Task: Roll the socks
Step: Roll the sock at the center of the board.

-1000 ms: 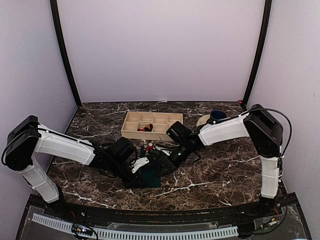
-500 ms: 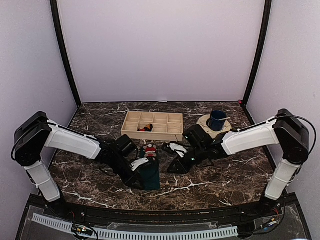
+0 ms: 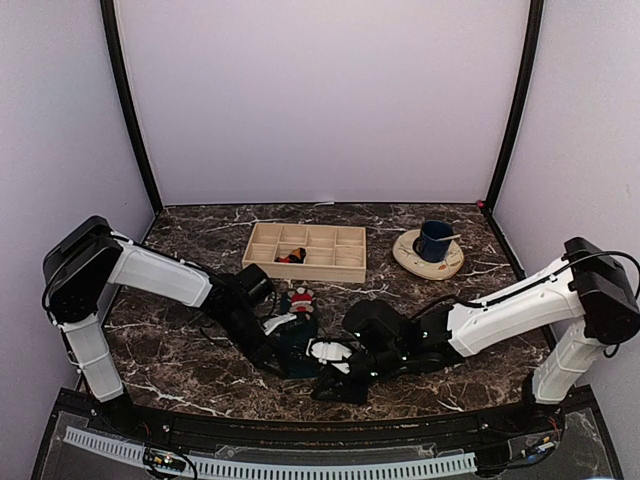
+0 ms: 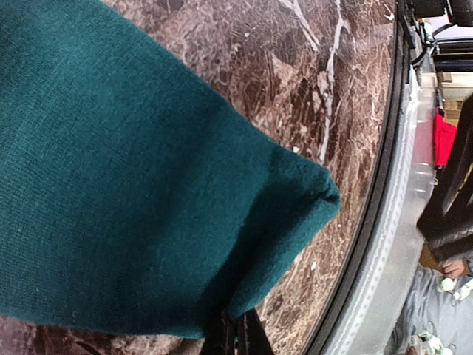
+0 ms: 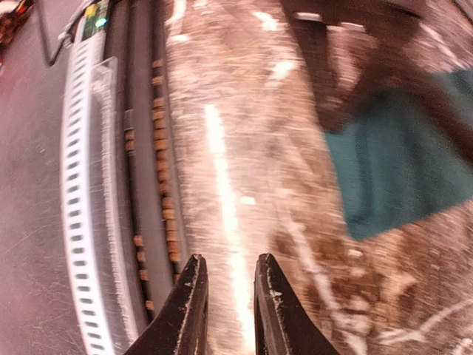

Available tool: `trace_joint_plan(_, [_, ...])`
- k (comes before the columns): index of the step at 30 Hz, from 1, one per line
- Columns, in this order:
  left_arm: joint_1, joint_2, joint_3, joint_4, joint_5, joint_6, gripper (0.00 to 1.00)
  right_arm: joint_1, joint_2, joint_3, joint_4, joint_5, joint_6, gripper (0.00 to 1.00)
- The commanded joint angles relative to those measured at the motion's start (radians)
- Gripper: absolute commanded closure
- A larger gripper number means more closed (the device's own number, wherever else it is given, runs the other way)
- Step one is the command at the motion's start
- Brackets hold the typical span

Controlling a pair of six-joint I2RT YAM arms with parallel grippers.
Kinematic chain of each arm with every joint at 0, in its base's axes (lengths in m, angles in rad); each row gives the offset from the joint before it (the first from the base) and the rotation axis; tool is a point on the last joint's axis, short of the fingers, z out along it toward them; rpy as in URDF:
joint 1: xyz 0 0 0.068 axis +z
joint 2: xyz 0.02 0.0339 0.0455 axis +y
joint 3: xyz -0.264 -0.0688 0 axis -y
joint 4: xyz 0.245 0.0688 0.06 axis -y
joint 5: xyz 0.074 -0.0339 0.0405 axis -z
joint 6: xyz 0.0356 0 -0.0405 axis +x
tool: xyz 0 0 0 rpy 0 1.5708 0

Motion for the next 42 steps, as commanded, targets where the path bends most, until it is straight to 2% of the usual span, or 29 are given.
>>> trace_joint_plan(1, [0.021,0.019,0.026,-0.057,0.069,0.031,1.0,0.07,-0.003,0.009,0.059,0.015,-0.008,0.8])
trace_joint_plan(5, [0.031,0.045,0.048,-0.098,0.089,0.059,1.0,0.114,0.059,0.039,0.066,0.015,-0.008,0.8])
trace_joint_plan(6, [0.033,0.05,0.054,-0.104,0.093,0.064,1.0,0.12,0.075,0.048,0.071,0.469,-0.341,0.78])
trace_joint_plan(7, [0.035,0.057,0.06,-0.115,0.096,0.069,1.0,0.124,0.093,0.058,0.075,0.6,-0.447,0.77])
trace_joint_plan(13, [0.045,0.086,0.089,-0.152,0.12,0.096,1.0,0.133,0.16,0.079,0.139,0.727,-0.556,0.68])
trace_joint_plan(25, [0.068,0.119,0.126,-0.191,0.14,0.122,1.0,0.153,0.151,0.103,0.098,0.673,-0.64,0.7])
trace_joint_plan(42, [0.08,0.132,0.151,-0.226,0.169,0.138,1.0,0.187,0.241,0.153,0.028,0.668,-0.686,0.7])
